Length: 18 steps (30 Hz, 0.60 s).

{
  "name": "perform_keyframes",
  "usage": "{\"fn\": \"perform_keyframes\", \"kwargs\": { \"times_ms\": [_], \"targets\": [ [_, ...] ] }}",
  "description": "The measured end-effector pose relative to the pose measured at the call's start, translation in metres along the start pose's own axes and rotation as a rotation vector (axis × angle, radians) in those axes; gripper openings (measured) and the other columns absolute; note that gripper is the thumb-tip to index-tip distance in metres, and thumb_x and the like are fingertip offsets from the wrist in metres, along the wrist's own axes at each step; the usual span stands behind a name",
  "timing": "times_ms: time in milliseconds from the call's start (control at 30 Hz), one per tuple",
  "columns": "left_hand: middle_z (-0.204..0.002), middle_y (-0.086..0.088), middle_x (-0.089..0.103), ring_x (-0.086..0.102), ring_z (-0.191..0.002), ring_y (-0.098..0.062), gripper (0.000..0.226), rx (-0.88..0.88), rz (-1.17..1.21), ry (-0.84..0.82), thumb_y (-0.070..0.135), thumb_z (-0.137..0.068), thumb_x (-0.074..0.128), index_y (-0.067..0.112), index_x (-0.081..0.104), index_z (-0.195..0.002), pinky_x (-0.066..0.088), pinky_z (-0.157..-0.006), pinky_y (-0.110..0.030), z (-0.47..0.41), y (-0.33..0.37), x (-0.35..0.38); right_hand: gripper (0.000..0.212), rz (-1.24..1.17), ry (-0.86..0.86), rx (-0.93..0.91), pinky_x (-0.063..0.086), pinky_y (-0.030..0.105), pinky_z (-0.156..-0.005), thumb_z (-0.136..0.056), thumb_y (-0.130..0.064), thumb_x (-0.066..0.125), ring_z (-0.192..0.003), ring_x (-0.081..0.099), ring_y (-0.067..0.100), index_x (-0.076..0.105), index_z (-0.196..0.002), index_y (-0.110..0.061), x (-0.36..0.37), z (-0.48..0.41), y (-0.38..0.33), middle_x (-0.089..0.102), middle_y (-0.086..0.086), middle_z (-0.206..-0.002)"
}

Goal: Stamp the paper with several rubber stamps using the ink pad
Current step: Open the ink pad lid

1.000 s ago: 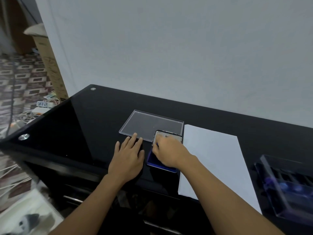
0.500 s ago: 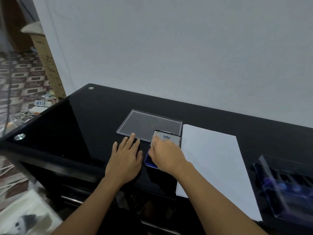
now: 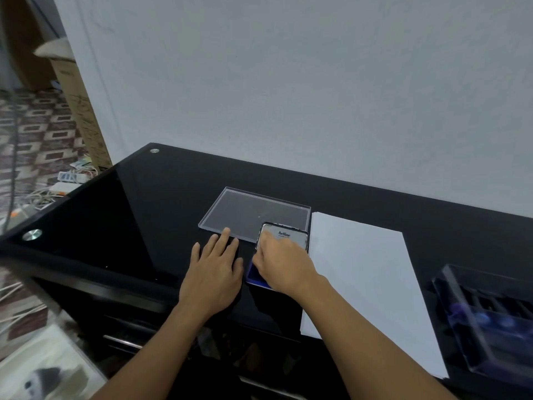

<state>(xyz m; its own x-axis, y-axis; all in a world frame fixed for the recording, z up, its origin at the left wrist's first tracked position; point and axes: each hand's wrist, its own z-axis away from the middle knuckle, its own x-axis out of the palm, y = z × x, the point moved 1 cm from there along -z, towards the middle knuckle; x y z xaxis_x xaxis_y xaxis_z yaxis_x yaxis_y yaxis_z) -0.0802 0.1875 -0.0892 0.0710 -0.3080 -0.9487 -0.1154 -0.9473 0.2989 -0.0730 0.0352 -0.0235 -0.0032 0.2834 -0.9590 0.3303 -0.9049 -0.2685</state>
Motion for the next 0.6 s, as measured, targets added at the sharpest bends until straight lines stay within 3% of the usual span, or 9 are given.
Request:
{"fn": "perform_keyframes", "kwargs": {
  "times_ms": [133, 267, 400, 600],
  "targets": [
    [-0.168, 0.001, 0.003, 0.005, -0.155, -0.019, 0.053, 0.001, -0.006, -0.004, 0.040, -0.107, 0.027, 0.020, 0.026, -0.157, 0.006, -0.124, -0.048, 0.0004, 0.0005, -0.0006, 0.014, 0.007, 0.012, 0.001, 0.034, 0.033, -0.064, -0.103, -0.028, 0.044, -0.075, 0.047, 0.024, 0.047, -0.102, -0.015, 0.0019, -0.0005, 0.0001, 0.065, 0.013, -0.096],
    [-0.168, 0.001, 0.002, 0.004, -0.155, -0.019, 0.054, 0.000, -0.011, -0.006, 0.040, -0.107, 0.026, 0.021, 0.025, -0.157, 0.006, -0.124, -0.048, 0.0008, 0.0007, -0.0012, 0.013, 0.023, 0.024, -0.002, 0.035, 0.033, -0.063, -0.103, -0.028, 0.044, -0.074, 0.048, 0.025, 0.042, -0.098, -0.016, 0.0053, 0.0010, 0.0011, 0.066, 0.013, -0.096],
    [-0.168, 0.001, 0.002, 0.004, -0.155, -0.019, 0.054, 0.001, -0.009, -0.006, 0.040, -0.107, 0.026, 0.021, 0.025, -0.157, 0.005, -0.124, -0.048, 0.0011, 0.0007, -0.0012, 0.015, 0.031, 0.042, -0.018, 0.035, 0.033, -0.064, -0.102, -0.028, 0.045, -0.082, 0.058, 0.031, 0.048, -0.104, -0.013, 0.0078, 0.0033, 0.0015, 0.067, 0.013, -0.097],
    [-0.168, 0.002, 0.000, 0.002, -0.155, -0.018, 0.054, -0.003, -0.012, -0.014, 0.040, -0.107, 0.025, 0.021, 0.023, -0.158, 0.004, -0.124, -0.047, 0.0014, 0.0018, -0.0021, 0.014, 0.045, 0.041, -0.009, 0.037, 0.033, -0.061, -0.102, -0.028, 0.045, -0.070, 0.048, 0.025, 0.044, -0.098, -0.015, 0.0094, -0.0010, 0.0036, 0.067, 0.013, -0.092]
  ]
}}
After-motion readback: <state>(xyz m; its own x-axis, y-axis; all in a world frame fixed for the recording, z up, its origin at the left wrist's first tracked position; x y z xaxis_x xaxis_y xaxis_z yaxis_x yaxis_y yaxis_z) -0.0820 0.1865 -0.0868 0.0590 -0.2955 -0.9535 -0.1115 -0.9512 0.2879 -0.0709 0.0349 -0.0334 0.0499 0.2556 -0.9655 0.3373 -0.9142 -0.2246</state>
